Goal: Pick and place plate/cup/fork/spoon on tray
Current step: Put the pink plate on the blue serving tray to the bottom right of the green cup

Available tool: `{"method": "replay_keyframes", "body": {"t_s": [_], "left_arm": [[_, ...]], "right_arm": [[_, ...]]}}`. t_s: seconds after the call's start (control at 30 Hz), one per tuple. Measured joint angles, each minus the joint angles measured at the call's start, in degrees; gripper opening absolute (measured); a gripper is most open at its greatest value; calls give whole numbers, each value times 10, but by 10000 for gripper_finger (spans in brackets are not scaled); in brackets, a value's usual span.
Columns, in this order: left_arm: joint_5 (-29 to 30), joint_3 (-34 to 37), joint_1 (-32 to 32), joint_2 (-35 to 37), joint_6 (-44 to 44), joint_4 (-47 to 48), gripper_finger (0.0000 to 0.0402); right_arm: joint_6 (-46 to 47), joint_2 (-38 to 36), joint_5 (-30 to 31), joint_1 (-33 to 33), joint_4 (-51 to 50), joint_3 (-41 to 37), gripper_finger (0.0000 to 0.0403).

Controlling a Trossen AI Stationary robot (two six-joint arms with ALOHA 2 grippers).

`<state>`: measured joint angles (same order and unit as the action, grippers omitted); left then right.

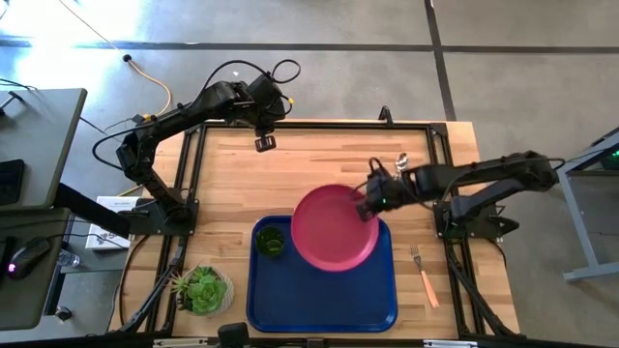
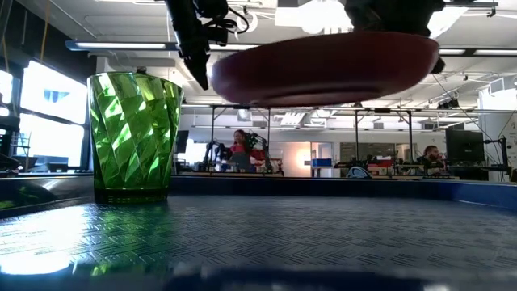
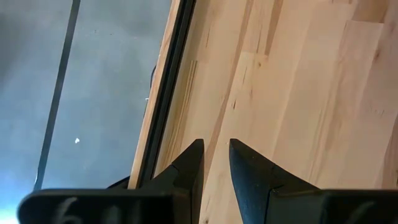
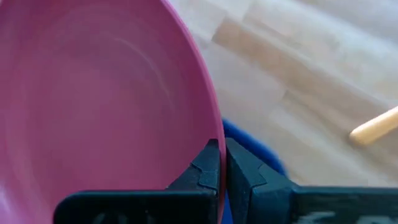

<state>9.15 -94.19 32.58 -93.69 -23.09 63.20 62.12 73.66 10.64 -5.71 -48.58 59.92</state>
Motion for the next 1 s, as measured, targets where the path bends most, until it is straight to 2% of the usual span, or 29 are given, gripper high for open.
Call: {"method": "replay_keyframes", "body": {"t_s": [0.23, 0.4, 0.67, 1.0], "left_arm": [[0, 0, 0, 0, 0, 0, 65], [0, 0, 0, 0, 12, 0, 65], [0, 0, 0, 0, 34, 0, 65], [2, 0, -4, 0, 49, 2, 65]], "right_arm": [[105, 1, 11, -74, 70, -47, 0], [152, 7, 23, -118, 81, -54, 0], [179, 36, 29, -166, 114, -55, 0], [200, 124, 27, -206, 187, -54, 0]]}}
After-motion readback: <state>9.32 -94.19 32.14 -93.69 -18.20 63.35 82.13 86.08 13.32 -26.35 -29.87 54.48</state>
